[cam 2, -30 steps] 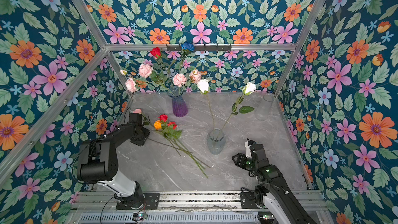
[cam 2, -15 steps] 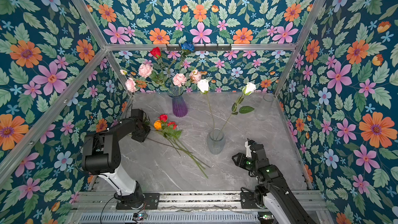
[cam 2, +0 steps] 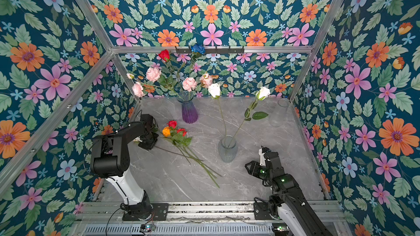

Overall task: Arrange the flowers into the vase
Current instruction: 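Lower the left gripper onto the peach rose stem and close on it, then lift the peach rose off the table with the left gripper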

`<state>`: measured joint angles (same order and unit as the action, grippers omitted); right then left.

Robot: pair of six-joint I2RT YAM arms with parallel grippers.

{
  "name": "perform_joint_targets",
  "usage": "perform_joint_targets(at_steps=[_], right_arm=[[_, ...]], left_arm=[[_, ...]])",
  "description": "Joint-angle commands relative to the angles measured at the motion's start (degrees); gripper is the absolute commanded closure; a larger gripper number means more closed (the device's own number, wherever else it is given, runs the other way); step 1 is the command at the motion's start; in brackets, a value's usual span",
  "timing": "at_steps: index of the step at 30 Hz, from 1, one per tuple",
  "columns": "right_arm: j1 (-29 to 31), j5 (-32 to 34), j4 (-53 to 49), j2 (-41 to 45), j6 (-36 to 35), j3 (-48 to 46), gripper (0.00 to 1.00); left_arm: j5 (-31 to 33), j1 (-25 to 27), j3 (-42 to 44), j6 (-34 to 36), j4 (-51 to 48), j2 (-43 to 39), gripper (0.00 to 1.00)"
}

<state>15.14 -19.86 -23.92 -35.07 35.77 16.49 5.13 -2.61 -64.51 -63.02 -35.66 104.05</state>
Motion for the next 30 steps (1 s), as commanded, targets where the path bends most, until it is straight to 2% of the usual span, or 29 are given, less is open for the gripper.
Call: perform_joint_targets(at_steps=[1,5,8,9,10,16,19,20,22,24,26,30], right_arm=[[0.0,0.3,0.9,0.2,0.1,0.1,0.48],[0.0,0.3,0.8,0.5,0.2,0.0,0.48],[0.0,0.3,0.7,0.6,0.1,0.1,0.48],[0.0,0.3,0.7,0.6,0.1,0.1,0.48],[0.1,0.3,0.7,0.6,0.1,0.0,0.48],[0.0,0.1,0.7,0.9,0.1,0.0,0.49],[0.1,0.1,0.5,1.2,0.0,-0.1,0.48],[0.0,0.1,0.5,1.4,0.2,-0.1,0.48],[0.0,0.3,0.4,1.6,0.2,-0.2,0.48],[0.1,0.3,0.4,1.9,0.2,-0.2,0.49],[0.0,0.2,0.3,2.0,0.2,-0.2,0.49],[0.1,0.3,0.2,2.2,0.3,-0.3,0.48]], left_arm=[[0.6,-0.2,0.6,-0.3,-2.5,-0.2,0.84],[1.6,-0.3,1.5,-1.1,-2.9,-3.3,0.86],[2.7,-1.0,3.1,-2.7,-3.9,-8.8,0.89],[3.5,-1.3,3.8,-3.4,-4.0,-11.3,0.92],[4.1,-1.4,4.5,-4.3,-4.4,-14.4,1.00],[5.1,-2.0,7.6,-8.7,-2.6,-33.1,1.00],[4.2,-2.0,8.3,-7.2,1.3,-38.2,1.00],[3.5,-2.0,8.1,-6.5,1.8,-38.1,0.92],[1.3,-2.0,7.6,-6.2,0.4,-36.1,0.55],[-1.3,-2.0,8.4,-6.3,-0.3,-33.2,0.39],[-4.2,-2.0,9.9,-6.3,0.1,-30.2,0.35],[-6.5,-1.9,10.6,-5.8,-0.4,-23.9,0.44]])
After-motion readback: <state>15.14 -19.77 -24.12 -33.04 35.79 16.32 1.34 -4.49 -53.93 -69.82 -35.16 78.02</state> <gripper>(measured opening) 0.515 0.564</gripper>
